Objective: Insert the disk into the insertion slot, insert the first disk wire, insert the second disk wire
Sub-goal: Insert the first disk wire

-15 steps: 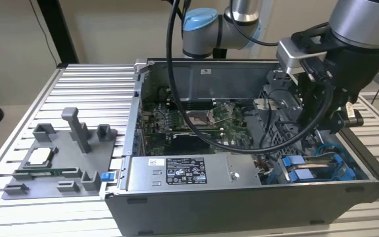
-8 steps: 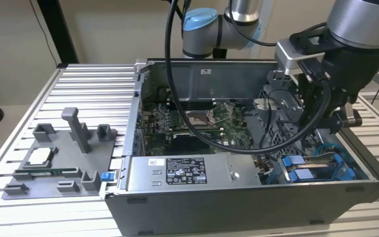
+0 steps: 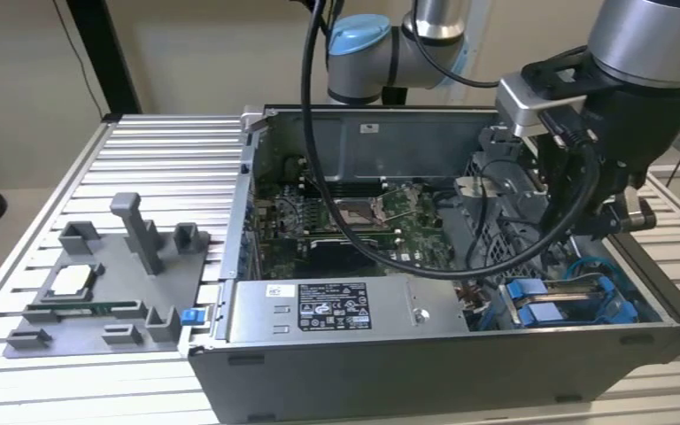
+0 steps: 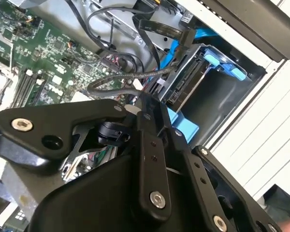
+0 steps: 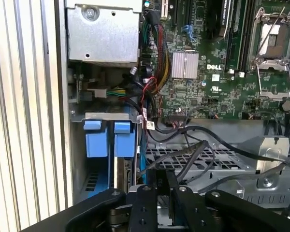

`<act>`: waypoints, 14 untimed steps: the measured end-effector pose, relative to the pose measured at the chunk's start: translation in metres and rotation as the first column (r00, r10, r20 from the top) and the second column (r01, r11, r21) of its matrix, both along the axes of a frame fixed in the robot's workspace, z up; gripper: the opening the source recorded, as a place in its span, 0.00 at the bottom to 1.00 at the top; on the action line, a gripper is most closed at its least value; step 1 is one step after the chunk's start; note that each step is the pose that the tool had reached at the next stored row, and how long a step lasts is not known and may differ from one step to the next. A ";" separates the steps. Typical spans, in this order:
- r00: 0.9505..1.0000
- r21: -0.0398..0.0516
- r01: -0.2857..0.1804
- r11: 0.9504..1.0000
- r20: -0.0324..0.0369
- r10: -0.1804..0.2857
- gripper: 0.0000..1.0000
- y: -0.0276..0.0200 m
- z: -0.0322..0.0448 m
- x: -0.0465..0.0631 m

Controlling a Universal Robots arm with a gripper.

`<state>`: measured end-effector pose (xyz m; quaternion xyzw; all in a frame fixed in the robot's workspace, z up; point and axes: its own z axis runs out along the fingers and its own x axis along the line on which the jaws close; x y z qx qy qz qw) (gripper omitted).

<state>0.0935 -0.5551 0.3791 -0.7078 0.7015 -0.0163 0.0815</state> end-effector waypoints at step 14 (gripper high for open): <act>0.999 -0.022 0.005 1.000 -0.035 -0.005 0.00 0.0000 -0.0028 0.040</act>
